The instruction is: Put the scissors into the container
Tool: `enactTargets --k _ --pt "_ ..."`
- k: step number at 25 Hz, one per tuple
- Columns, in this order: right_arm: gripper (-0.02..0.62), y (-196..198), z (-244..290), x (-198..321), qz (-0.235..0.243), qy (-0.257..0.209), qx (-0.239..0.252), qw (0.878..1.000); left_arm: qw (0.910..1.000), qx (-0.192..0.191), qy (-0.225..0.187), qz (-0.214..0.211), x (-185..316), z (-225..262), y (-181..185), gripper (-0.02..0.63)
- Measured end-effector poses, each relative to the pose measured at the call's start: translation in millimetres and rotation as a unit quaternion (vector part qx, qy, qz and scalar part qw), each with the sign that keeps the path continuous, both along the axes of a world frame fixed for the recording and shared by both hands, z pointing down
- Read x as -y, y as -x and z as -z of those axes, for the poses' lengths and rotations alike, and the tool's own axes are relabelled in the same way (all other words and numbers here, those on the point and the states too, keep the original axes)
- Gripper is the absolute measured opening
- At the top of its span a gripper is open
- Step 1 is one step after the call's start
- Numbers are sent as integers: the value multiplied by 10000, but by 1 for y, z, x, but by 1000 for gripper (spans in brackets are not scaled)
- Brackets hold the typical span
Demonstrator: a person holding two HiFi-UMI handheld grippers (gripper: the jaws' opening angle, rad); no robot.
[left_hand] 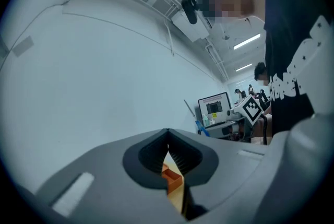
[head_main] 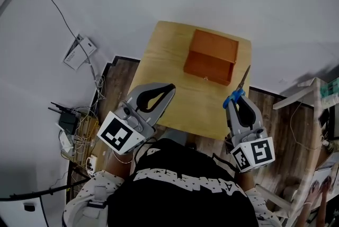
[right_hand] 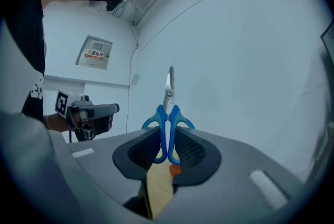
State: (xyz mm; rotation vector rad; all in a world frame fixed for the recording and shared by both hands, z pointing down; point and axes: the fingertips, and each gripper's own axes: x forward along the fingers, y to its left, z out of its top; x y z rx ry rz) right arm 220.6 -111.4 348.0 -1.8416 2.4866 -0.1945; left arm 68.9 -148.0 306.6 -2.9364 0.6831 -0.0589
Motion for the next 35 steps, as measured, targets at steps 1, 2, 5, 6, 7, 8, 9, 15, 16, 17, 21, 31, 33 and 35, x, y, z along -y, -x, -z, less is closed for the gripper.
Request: enactTargets --k 1,2,5,6,7,8,9,15,16,17,21,31,33,35 --pt "101 0 0 5 3 3 -45 10000 10000 -55 8 -28 5 0 -3 2" --pt "101 -1 0 11 3 10 -86 10000 9999 -93 20 -60 10 0 -6 2" --pt "101 -3 -1 27 82 61 -220 9997 9998 -134 19 -155 23 2 -17 2" --pt "101 -4 -2 32 141 93 -272 9995 9998 -122 31 -157 26 1 -19 2" --pt "101 -5 -4 38 196 128 -324 9992 9998 -99 61 -137 30 -1 -21 2" --pt "101 -6 -7 45 236 160 -374 9989 9999 -68 103 -104 35 -4 -22 2" --pt "101 -8 -9 52 259 185 -426 9986 9999 -37 147 -70 39 -7 -23 2" --pt "101 -21 -29 84 202 313 -1108 9931 9993 -7 380 64 57 -18 -22 2" --pt "101 -23 -33 88 211 347 -1205 9919 9992 11 386 65 60 -19 -23 2" --pt "101 -25 -36 93 235 401 -1292 9905 9992 26 384 64 63 -20 -25 2" --pt "101 -34 -50 109 291 588 -1506 9864 9989 84 445 81 74 -24 -29 2" --pt "101 -48 -91 142 440 1007 -1881 9760 9983 225 482 257 98 -37 -28 2" --pt "101 -46 -100 148 527 1096 -1927 9737 9979 232 516 325 101 -39 -25 2" --pt "101 -44 -109 154 606 1188 -1977 9712 9973 251 575 377 104 -42 -22 2"
